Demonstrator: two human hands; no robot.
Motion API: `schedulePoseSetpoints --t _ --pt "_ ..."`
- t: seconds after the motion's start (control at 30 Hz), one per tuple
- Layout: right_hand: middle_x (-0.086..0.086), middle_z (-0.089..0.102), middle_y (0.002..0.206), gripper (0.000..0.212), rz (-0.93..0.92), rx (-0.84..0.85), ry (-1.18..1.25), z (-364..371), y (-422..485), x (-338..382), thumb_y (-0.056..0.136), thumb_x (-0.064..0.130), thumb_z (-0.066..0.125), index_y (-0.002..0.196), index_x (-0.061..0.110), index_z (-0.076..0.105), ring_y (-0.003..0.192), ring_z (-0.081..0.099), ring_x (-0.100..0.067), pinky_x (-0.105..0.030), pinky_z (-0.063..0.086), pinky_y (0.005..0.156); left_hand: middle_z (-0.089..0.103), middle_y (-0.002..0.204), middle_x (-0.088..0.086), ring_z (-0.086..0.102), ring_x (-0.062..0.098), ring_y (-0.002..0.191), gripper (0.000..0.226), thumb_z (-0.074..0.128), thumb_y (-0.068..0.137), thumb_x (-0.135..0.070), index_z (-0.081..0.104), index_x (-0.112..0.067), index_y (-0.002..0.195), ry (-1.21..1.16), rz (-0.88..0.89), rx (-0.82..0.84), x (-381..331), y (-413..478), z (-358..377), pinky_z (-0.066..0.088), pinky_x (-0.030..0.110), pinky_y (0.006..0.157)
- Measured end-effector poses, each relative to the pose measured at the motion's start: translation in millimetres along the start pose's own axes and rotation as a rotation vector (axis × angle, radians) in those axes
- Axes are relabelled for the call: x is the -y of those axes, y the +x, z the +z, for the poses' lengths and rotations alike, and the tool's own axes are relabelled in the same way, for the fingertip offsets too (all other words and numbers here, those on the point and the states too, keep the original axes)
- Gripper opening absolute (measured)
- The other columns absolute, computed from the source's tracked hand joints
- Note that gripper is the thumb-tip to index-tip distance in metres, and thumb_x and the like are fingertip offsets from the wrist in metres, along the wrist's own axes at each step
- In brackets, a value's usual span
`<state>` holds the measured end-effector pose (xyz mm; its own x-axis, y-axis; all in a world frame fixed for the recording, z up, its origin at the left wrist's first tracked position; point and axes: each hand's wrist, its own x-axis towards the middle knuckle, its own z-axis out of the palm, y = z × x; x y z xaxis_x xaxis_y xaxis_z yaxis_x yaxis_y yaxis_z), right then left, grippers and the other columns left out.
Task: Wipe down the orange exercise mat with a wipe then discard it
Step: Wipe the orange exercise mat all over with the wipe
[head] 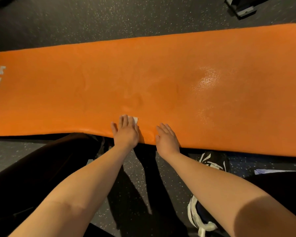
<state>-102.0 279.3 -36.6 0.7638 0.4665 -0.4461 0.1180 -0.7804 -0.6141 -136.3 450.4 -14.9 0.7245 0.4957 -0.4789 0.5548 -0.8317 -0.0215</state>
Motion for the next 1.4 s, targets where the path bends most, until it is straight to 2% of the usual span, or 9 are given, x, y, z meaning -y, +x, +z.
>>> schedulePoseSetpoints --t 0.17,0.37,0.57,0.7,0.83,1.0,1.07,1.27,1.4 --pt "0.011 0.025 0.165 0.046 0.097 -0.137 -0.118 -7 -13 -18 0.108 0.035 0.038 0.154 0.029 0.040 0.154 0.009 -0.010 -0.043 -0.011 0.123 -0.004 0.169 0.001 -0.012 0.017 0.154 0.059 0.010 0.108 -0.041 0.003 -0.017 0.161 -0.028 0.195 0.019 -39 -31 30 -0.008 0.053 0.122" --pt "0.007 0.014 0.169 0.051 0.109 -0.081 -0.190 -7 -19 -21 0.108 0.030 0.033 0.159 0.027 0.029 0.156 -0.001 -0.012 -0.046 -0.006 0.125 -0.004 0.169 -0.004 -0.011 0.012 0.154 0.058 0.010 0.108 -0.044 0.004 -0.023 0.162 0.020 0.399 0.069 -56 -48 42 -0.012 0.053 0.121" --pt "0.007 0.011 0.169 0.054 0.086 -0.073 -0.176 -12 -23 -20 0.108 0.023 0.037 0.160 0.025 0.024 0.156 -0.002 -0.012 -0.044 -0.005 0.126 0.000 0.169 0.002 -0.010 0.023 0.155 0.060 0.007 0.106 -0.045 0.009 -0.021 0.160 0.010 0.087 -0.009 -14 -11 9 -0.008 0.058 0.121" --pt "0.005 0.019 0.168 0.048 0.060 -0.090 -0.038 -17 -23 -31 0.109 0.027 0.038 0.157 0.022 0.036 0.155 0.006 -0.012 -0.038 0.001 0.126 -0.005 0.169 0.005 -0.011 0.022 0.154 0.060 0.010 0.107 -0.042 0.005 -0.015 0.161 0.004 0.022 0.017 -20 -9 11 -0.008 0.058 0.121" --pt "0.000 0.031 0.164 0.042 0.100 -0.198 0.116 -18 -28 -45 0.105 0.021 0.052 0.147 0.014 0.051 0.154 0.014 -0.017 -0.033 0.013 0.125 -0.007 0.168 0.001 -0.013 0.017 0.154 0.058 0.011 0.108 -0.040 0.003 -0.018 0.161 -0.053 0.257 0.103 -73 -34 31 -0.010 0.054 0.122" --pt "0.001 0.036 0.161 0.042 0.184 -0.254 0.113 -13 -30 -45 0.107 0.015 0.040 0.148 0.019 0.050 0.153 0.016 -0.016 -0.032 0.005 0.125 -0.009 0.169 -0.004 -0.014 0.013 0.154 0.057 0.010 0.108 -0.043 0.001 -0.024 0.161 0.016 0.490 0.166 -92 -46 40 -0.011 0.053 0.121" --pt "-0.001 0.032 0.163 0.045 0.168 -0.240 0.016 -10 -29 -46 0.106 0.014 0.041 0.151 0.017 0.046 0.154 0.014 -0.019 -0.035 0.005 0.126 -0.004 0.169 -0.004 -0.009 0.016 0.155 0.058 0.008 0.107 -0.047 0.005 -0.026 0.161 0.046 0.462 0.136 -79 -34 33 -0.010 0.054 0.121" --pt "-0.001 0.022 0.167 0.051 0.160 -0.179 -0.092 -11 -31 -46 0.106 0.015 0.039 0.157 0.017 0.033 0.155 0.006 -0.021 -0.038 0.002 0.127 -0.005 0.169 0.003 -0.009 0.022 0.155 0.058 0.013 0.107 -0.043 0.007 -0.019 0.160 -0.004 0.089 0.057 -35 5 15 -0.005 0.057 0.122" --pt "0.000 0.036 0.161 0.045 0.149 -0.202 0.029 -17 -28 -52 0.107 0.016 0.044 0.151 0.017 0.047 0.153 0.019 -0.019 -0.034 0.012 0.125 -0.007 0.169 0.003 -0.013 0.019 0.154 0.059 0.012 0.107 -0.039 0.001 -0.017 0.161 -0.023 0.192 0.104 -68 -7 29 -0.007 0.056 0.122"
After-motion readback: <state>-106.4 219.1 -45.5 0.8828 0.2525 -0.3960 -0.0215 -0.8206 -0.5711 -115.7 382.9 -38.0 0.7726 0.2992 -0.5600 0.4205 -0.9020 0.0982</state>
